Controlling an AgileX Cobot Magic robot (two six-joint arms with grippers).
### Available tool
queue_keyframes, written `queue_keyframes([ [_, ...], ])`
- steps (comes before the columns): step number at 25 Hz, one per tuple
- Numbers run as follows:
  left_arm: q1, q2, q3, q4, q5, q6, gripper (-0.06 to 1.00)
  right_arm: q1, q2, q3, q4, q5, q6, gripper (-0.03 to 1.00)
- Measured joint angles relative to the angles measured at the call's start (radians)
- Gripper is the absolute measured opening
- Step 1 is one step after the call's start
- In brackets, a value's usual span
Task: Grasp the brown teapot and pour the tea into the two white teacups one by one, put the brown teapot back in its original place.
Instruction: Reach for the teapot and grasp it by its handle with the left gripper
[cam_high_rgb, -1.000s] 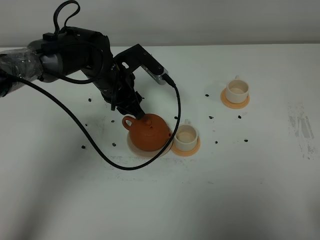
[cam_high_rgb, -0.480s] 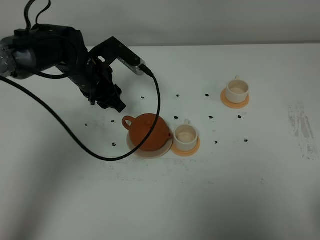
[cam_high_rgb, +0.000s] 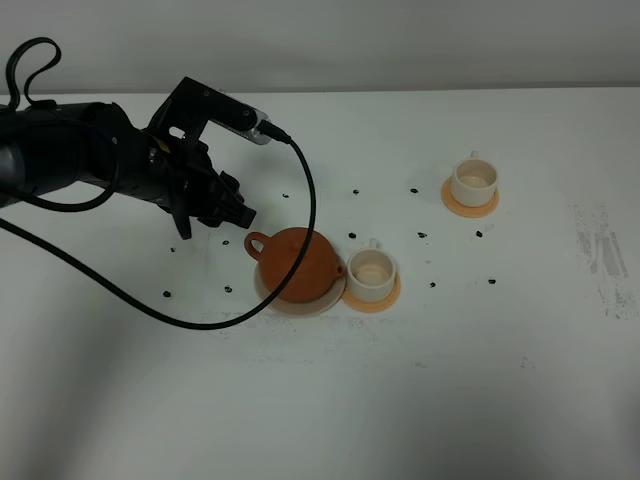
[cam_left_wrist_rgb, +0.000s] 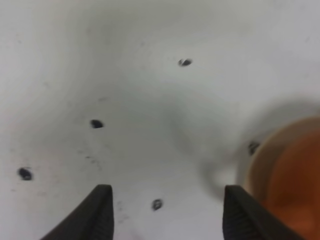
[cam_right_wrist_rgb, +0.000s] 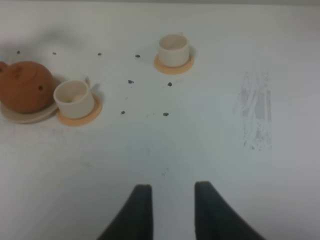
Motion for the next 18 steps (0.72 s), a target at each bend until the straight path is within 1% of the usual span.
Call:
queue_keyframes([
  [5,-0.004,0.045,0.0,-0.055,-0.071,-0.029,0.51,0.0,0.0,0.0,0.0,0.0,0.0,0.23],
  [8,-0.012,0.08,0.0,-0.082,-0.071,-0.03,0.51,0.0,0.0,0.0,0.0,0.0,0.0,0.23],
  [18,-0.052,0.1,0.0,-0.109,-0.084,-0.031,0.51,0.0,0.0,0.0,0.0,0.0,0.0,0.23],
])
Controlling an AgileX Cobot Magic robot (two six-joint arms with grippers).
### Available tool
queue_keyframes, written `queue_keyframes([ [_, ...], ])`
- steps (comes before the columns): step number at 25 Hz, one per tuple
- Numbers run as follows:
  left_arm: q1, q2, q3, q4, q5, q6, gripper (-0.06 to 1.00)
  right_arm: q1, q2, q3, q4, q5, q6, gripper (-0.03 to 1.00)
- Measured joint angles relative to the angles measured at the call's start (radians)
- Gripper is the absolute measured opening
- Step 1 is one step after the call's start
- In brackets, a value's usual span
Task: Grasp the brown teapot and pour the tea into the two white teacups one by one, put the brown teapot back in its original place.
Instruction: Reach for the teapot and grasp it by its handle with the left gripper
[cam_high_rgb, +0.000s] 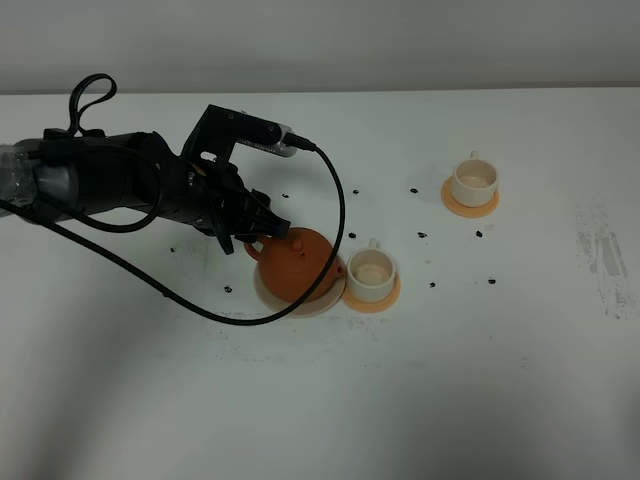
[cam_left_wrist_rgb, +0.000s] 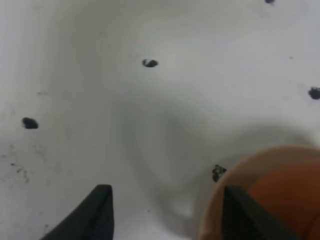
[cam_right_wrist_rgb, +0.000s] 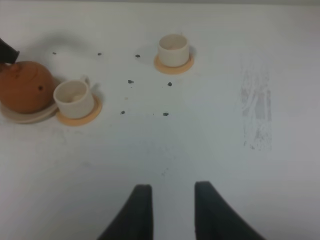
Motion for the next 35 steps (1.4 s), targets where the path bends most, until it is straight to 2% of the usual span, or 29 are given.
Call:
queue_keyframes([
  [9,0.0,-0.001,0.0,0.046,0.024,0.0,0.51,0.0,0.0,0.0,0.0,0.0,0.0,0.23],
  [35,0.004,-0.05,0.0,0.14,0.205,0.001,0.51,0.0,0.0,0.0,0.0,0.0,0.0,0.23],
])
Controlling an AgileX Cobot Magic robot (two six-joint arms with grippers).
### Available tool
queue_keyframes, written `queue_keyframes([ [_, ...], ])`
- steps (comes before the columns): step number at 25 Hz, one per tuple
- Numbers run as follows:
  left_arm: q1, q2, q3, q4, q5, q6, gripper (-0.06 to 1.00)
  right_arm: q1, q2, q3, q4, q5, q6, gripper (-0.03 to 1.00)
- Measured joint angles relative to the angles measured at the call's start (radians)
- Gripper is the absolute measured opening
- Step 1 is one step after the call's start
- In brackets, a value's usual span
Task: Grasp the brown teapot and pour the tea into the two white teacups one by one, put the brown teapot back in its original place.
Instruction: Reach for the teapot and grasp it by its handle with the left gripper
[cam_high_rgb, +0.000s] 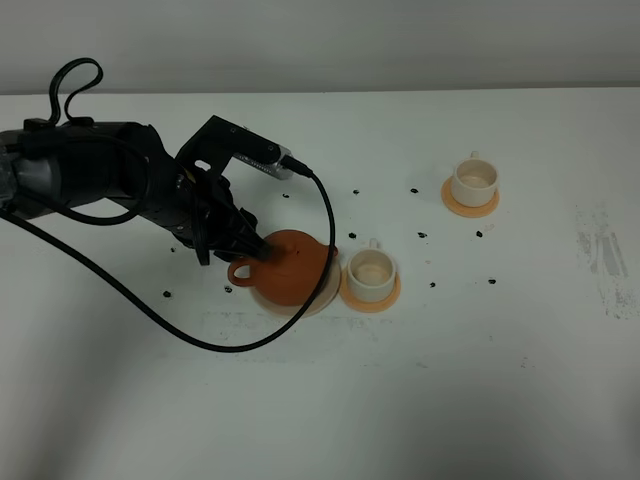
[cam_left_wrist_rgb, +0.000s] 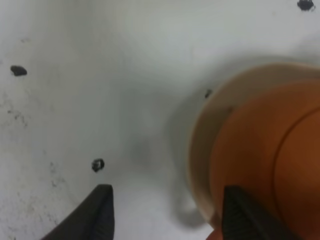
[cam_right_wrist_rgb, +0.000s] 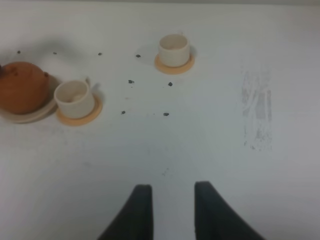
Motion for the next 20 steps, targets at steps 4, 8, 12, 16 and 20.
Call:
queue_keyframes([
  [4,0.0,-0.014,0.0,0.015,0.051,0.0,0.51,0.0,0.0,0.0,0.0,0.0,0.0,0.23],
  [8,0.0,-0.018,0.0,0.028,0.07,0.0,0.51,0.0,0.0,0.0,0.0,0.0,0.0,0.23],
  [12,0.003,-0.018,0.0,0.037,0.073,0.0,0.51,0.0,0.0,0.0,0.0,0.0,0.0,0.23],
  [16,0.015,-0.032,0.0,0.052,0.082,0.001,0.51,0.0,0.0,0.0,0.0,0.0,0.0,0.23],
  [20,0.034,-0.084,0.0,0.099,0.111,0.003,0.51,0.0,0.0,0.0,0.0,0.0,0.0,0.23],
])
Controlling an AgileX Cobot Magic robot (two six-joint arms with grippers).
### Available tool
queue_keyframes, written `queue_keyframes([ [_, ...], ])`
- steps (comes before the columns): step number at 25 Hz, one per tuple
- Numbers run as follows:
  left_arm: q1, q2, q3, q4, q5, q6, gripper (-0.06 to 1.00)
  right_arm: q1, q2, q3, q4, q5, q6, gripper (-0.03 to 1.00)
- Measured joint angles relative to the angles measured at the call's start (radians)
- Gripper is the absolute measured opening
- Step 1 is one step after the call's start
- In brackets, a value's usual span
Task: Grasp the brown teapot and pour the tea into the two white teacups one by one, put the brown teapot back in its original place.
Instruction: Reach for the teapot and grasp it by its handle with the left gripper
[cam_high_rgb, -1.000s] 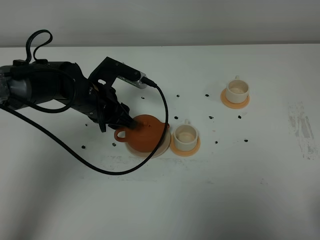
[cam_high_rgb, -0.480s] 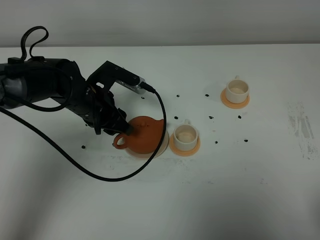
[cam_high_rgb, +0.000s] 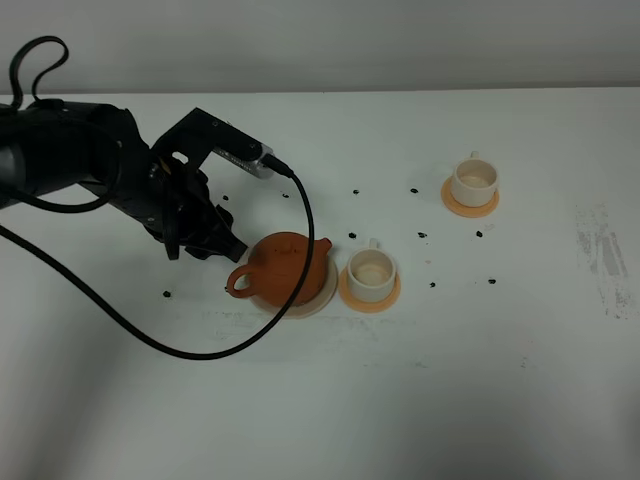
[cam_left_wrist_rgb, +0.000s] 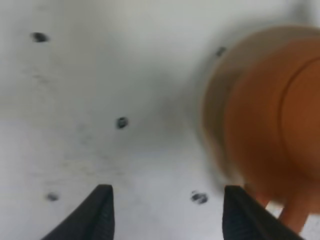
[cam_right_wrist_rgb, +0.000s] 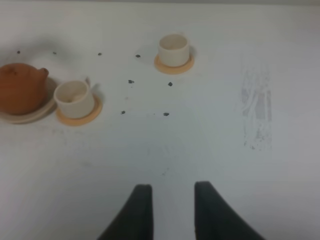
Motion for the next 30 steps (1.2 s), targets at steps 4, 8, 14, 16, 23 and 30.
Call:
queue_keyframes([
  [4,0.001,-0.081,0.0,0.032,0.095,0.088,0.51,0.0,0.0,0.0,0.0,0.0,0.0,0.23],
  [8,0.001,-0.119,0.0,0.036,0.243,0.256,0.51,0.0,0.0,0.0,0.0,0.0,0.0,0.23],
  [14,-0.002,-0.094,0.0,0.041,0.263,0.455,0.51,0.0,0.0,0.0,0.0,0.0,0.0,0.23],
  [16,-0.012,-0.072,0.0,0.044,0.226,0.483,0.51,0.0,0.0,0.0,0.0,0.0,0.0,0.23],
  [23,-0.073,-0.026,0.0,-0.005,0.136,0.493,0.51,0.0,0.0,0.0,0.0,0.0,0.0,0.23],
  [30,-0.085,-0.021,0.0,-0.008,0.132,0.433,0.49,0.0,0.0,0.0,0.0,0.0,0.0,0.23],
])
